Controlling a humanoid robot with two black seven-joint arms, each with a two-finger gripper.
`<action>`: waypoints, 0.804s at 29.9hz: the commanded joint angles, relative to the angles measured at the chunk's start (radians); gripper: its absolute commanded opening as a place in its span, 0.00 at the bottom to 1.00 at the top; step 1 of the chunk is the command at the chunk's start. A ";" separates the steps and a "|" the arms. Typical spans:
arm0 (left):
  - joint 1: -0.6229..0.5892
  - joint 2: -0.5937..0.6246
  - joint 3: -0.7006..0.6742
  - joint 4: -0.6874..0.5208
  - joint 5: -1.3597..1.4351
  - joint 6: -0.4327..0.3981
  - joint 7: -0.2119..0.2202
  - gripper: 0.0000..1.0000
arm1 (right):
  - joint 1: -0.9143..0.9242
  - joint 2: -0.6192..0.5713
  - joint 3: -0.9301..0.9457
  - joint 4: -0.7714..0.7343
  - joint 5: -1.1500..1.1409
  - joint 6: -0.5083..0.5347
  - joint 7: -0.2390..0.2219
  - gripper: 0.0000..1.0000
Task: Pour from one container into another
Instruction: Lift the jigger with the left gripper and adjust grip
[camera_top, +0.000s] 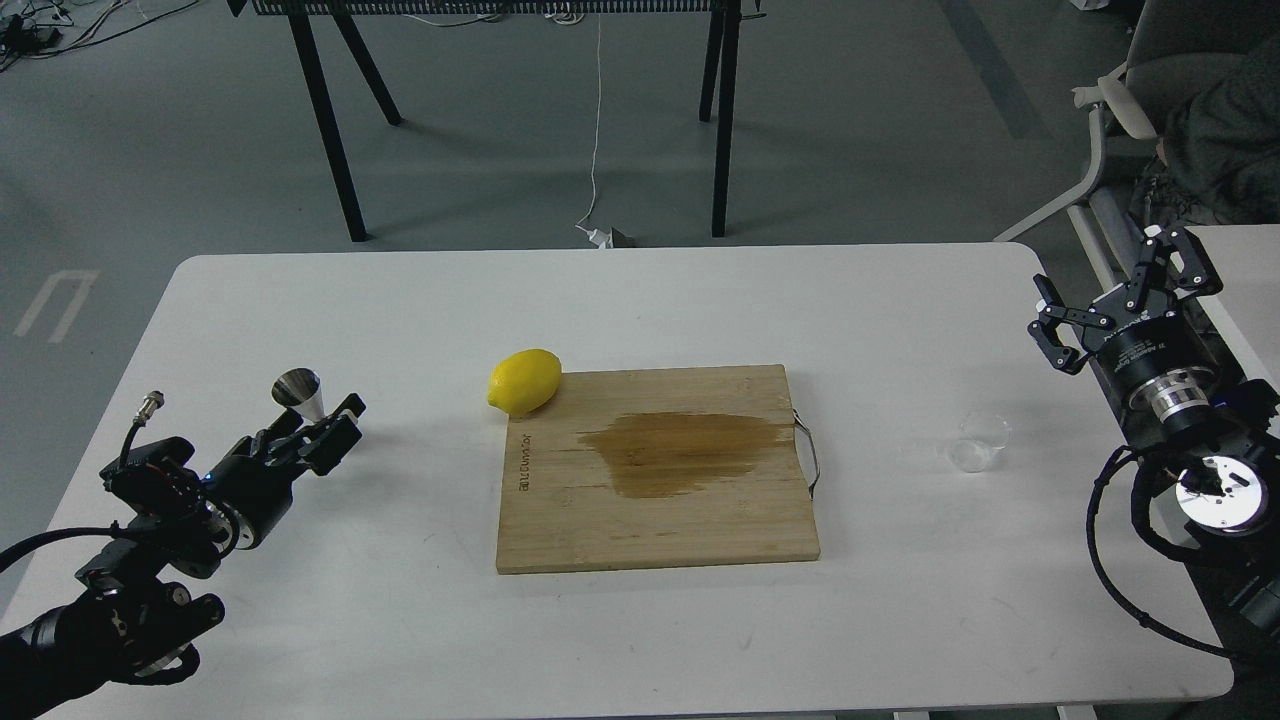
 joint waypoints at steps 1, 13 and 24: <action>-0.001 -0.023 0.000 0.030 0.000 0.000 0.000 0.99 | 0.000 0.000 0.000 0.000 0.000 0.000 0.000 0.99; -0.023 -0.062 0.000 0.089 0.000 0.000 0.000 0.99 | 0.000 -0.001 0.000 0.000 0.000 0.000 0.000 0.99; -0.044 -0.107 0.001 0.153 0.000 0.000 0.000 0.97 | -0.001 -0.001 0.000 0.000 0.000 0.000 0.000 0.99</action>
